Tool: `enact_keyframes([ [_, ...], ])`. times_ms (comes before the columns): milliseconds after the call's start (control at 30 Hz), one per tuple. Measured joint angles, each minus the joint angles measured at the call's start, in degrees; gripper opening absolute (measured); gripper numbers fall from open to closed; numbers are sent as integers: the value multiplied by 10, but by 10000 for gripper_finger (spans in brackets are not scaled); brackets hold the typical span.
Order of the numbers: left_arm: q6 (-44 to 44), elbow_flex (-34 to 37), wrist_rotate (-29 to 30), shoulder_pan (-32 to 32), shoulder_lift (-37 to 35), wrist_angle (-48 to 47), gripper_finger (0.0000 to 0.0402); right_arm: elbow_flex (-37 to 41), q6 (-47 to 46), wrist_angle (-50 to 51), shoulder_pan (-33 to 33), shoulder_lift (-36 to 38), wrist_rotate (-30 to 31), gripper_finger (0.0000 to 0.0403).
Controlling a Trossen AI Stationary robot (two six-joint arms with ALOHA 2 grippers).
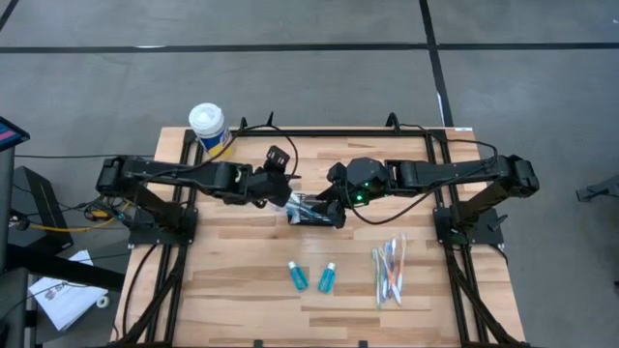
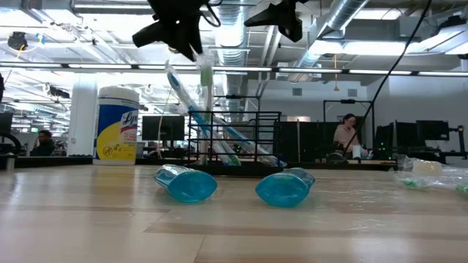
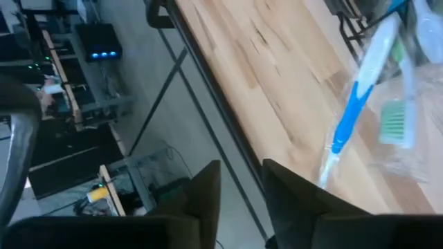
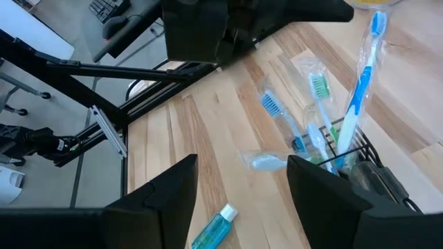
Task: Pick & Place toothbrushing station
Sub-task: Put the orange toothbrush into the mesh
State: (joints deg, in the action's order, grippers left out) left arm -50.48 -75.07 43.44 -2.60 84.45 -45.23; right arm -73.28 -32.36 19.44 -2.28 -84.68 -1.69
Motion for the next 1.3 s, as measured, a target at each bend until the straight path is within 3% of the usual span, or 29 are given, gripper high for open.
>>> enact_keyframes([
  [200, -1, 1, 19, 1, -3, 13, 140, 0, 5, -4, 0, 0, 0, 212],
  [433, 17, 0, 82, 15, -29, 93, 145, 0, 5, -12, -3, 0, 11, 212],
  [633, 146, -21, 95, 56, -72, 118, 144, 0, 8, -21, 2, 0, 22, 212],
  [733, 188, -26, 90, 68, -87, 122, 138, -2, 24, -25, 9, 0, 62, 212],
  [900, 300, -26, 62, 98, -112, 128, 125, -47, 18, 48, 38, 1, 108, 212],
  [1100, 422, -26, 5, 103, -138, 125, 118, -59, -127, 333, 21, 0, 136, 212],
  [1167, 442, -26, -26, 101, -144, 96, 118, -45, -185, 370, -8, 0, 136, 212],
  [1300, 464, -26, -28, 109, -147, -16, 117, -16, -332, 369, -84, 0, 122, 212],
])
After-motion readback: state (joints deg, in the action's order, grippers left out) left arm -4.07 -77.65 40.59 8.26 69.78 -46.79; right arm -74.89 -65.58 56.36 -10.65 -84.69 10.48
